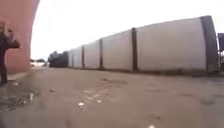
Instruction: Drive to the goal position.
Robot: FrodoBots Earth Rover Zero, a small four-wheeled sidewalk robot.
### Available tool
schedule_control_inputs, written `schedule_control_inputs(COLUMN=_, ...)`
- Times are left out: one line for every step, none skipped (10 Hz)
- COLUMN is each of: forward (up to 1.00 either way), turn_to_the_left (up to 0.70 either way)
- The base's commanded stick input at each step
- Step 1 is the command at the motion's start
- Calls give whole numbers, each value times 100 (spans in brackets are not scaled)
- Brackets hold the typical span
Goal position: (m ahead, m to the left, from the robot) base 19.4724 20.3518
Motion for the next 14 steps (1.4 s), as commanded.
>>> schedule_control_inputs(forward=50, turn_to_the_left=0)
schedule_control_inputs(forward=50, turn_to_the_left=28)
schedule_control_inputs(forward=50, turn_to_the_left=50)
schedule_control_inputs(forward=50, turn_to_the_left=50)
schedule_control_inputs(forward=50, turn_to_the_left=20)
schedule_control_inputs(forward=50, turn_to_the_left=0)
schedule_control_inputs(forward=50, turn_to_the_left=0)
schedule_control_inputs(forward=50, turn_to_the_left=0)
schedule_control_inputs(forward=50, turn_to_the_left=0)
schedule_control_inputs(forward=50, turn_to_the_left=0)
schedule_control_inputs(forward=50, turn_to_the_left=0)
schedule_control_inputs(forward=50, turn_to_the_left=0)
schedule_control_inputs(forward=50, turn_to_the_left=0)
schedule_control_inputs(forward=50, turn_to_the_left=0)
